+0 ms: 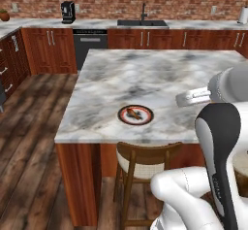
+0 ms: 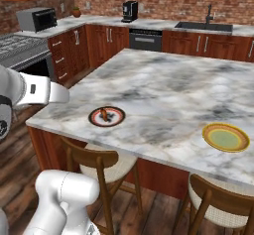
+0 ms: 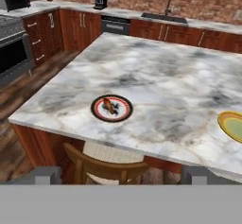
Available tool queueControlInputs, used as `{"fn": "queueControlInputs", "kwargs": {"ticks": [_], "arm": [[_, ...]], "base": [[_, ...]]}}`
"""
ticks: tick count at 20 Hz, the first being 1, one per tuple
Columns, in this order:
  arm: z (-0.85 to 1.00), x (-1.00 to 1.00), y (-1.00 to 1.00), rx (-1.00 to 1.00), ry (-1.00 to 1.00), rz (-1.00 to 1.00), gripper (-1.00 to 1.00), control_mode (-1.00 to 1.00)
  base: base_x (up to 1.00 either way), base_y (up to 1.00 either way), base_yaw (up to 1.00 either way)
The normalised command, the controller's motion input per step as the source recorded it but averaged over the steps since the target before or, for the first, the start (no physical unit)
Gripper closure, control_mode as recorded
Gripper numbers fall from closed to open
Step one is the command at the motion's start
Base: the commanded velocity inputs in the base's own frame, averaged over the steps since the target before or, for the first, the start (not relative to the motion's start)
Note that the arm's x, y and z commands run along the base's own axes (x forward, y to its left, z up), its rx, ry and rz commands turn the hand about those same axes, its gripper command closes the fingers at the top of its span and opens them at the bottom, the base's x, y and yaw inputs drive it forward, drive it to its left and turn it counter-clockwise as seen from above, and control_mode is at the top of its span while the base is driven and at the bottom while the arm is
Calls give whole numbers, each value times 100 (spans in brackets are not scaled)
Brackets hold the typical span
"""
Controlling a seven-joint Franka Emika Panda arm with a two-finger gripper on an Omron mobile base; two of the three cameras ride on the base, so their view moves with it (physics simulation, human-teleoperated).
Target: Transport the chicken drumstick and sweet potato to the fridge. Place the chicken drumstick on the rack containing meat and place the sweet potato on the rack containing the vegetable, ensuring meats and vegetables are on different racks.
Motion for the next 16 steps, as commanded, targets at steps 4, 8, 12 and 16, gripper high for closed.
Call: {"fn": "queueControlInputs", "kwargs": {"ticks": [4, 8, 12, 16], "arm": [[-79, 53, 29, 9, 22, 2, -100, -100], [-65, 54, 9, 5, 23, 0, -100, -100], [-48, 79, 0, 0, 15, -6, -100, -100], [-64, 89, 0, 1, 24, -2, -100, -100]], "base": [[0, 0, 0], [0, 0, 0], [0, 0, 0], [0, 0, 0]]}}
